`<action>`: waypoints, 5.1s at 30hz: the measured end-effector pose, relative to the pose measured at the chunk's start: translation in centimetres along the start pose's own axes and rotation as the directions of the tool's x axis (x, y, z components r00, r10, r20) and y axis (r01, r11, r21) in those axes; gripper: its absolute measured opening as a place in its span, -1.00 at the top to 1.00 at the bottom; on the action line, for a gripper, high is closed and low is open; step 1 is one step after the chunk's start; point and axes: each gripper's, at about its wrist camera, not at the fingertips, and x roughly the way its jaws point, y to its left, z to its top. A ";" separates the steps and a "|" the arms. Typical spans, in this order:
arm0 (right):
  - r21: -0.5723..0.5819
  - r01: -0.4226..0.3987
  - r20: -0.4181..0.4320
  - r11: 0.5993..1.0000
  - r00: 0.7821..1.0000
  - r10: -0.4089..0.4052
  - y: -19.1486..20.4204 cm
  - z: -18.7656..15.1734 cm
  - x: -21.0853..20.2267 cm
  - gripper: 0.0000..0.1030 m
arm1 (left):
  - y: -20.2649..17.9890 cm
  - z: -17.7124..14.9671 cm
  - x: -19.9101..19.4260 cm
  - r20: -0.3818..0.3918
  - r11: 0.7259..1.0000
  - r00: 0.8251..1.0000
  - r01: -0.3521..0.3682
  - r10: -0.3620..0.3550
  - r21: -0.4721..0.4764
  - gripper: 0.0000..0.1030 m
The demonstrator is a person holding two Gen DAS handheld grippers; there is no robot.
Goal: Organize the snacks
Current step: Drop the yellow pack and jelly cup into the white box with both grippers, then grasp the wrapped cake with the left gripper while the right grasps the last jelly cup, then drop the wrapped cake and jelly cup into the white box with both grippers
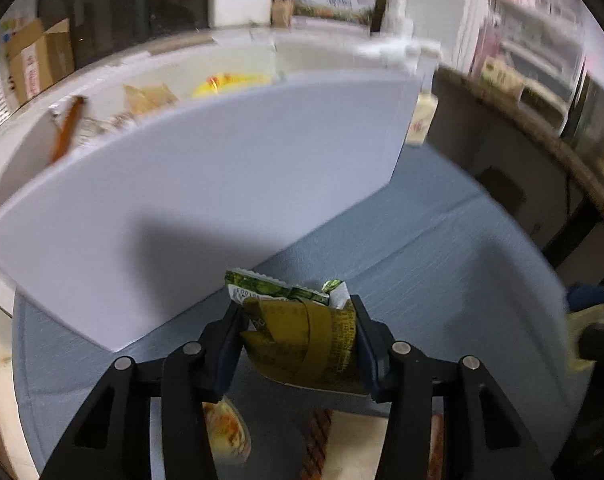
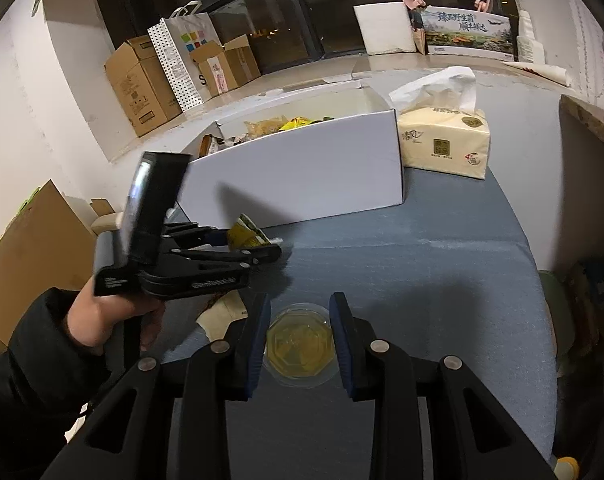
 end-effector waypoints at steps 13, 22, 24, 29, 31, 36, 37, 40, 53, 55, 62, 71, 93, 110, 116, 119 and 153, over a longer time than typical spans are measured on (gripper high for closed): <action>-0.053 -0.036 0.041 0.998 0.998 0.038 1.8 3.4 -0.8 0.35 | 1.7 0.4 -12.8 0.269 0.996 0.962 0.064 -0.045 -0.062 -0.05; -0.142 -0.045 0.096 0.989 0.994 0.059 4.4 10.6 -0.8 0.35 | 4.2 6.3 -14.5 0.349 0.998 0.937 0.029 -0.009 -0.053 -0.05; -0.156 -0.061 0.104 0.986 0.992 0.078 4.9 12.9 0.0 0.35 | 4.7 7.9 -13.9 0.345 0.999 0.938 -0.018 0.034 -0.052 -0.05; -0.160 -0.114 0.084 0.981 0.988 0.128 4.8 17.9 3.3 0.35 | 6.2 11.0 -11.6 0.324 0.998 0.944 -0.038 0.054 -0.057 -0.05; -0.156 -0.101 0.068 0.983 0.991 0.113 4.5 19.8 5.2 0.35 | 7.1 11.9 -10.4 0.305 0.996 0.950 -0.047 0.066 -0.070 -0.05; -0.088 -0.100 0.024 0.991 0.994 0.103 3.5 23.1 9.9 0.35 | 8.2 13.2 -7.5 0.253 0.991 0.958 -0.122 0.134 -0.061 -0.08; -0.092 -0.091 0.022 0.992 0.995 0.093 3.6 23.3 10.4 0.35 | 8.3 13.4 -6.7 0.221 0.989 0.964 -0.140 0.149 -0.054 -0.13; -0.076 -0.079 0.007 0.994 0.997 0.079 3.5 24.2 12.4 -0.06 | 8.8 13.1 -5.2 0.165 0.986 0.973 -0.154 0.162 -0.056 -1.00; 0.049 -0.111 0.034 0.993 0.993 0.110 1.4 22.5 12.2 -1.00 | 8.9 9.9 -5.7 0.161 0.987 0.980 -0.100 0.120 -0.124 -1.00; 0.035 -0.116 0.061 0.993 0.992 0.114 1.5 22.0 10.9 -1.00 | 8.6 9.4 -6.5 0.173 0.988 0.979 -0.089 0.111 -0.130 -1.00; -0.052 -0.118 0.120 0.992 0.985 0.123 3.1 19.4 6.5 -1.00 | 6.8 7.3 -10.3 0.244 0.990 0.968 -0.026 0.060 -0.142 -1.00; -0.141 -0.103 0.245 0.985 0.960 0.135 4.5 12.5 0.0 -1.00 | 4.4 1.7 -16.5 0.337 0.985 0.942 0.072 -0.015 -0.156 -1.00; -0.075 -0.161 -0.088 0.984 0.984 0.154 5.0 0.8 9.5 -1.00 | 4.9 -8.0 -18.1 0.272 0.953 0.960 0.016 0.070 -0.304 -1.00; -0.253 -0.111 -0.217 0.961 0.975 0.056 11.2 2.7 17.0 0.29 | 7.2 -11.0 -16.5 0.193 0.929 0.976 -0.018 0.096 -0.370 -1.00; -0.128 -0.150 -0.148 0.980 0.980 0.131 7.6 3.8 12.2 0.33 | 5.1 -9.6 -13.7 0.148 0.956 0.988 0.000 0.045 -0.293 -1.00; -0.060 -0.153 -0.102 0.986 0.984 0.146 5.4 3.6 8.8 0.33 | 3.0 -8.8 -11.9 0.125 0.973 0.992 0.004 0.025 -0.230 -1.00; 0.119 -0.086 -0.012 0.989 0.996 0.088 -1.4 -0.9 1.2 0.33 | -1.8 -4.7 -6.9 0.050 0.997 0.996 0.077 -0.077 0.020 -0.23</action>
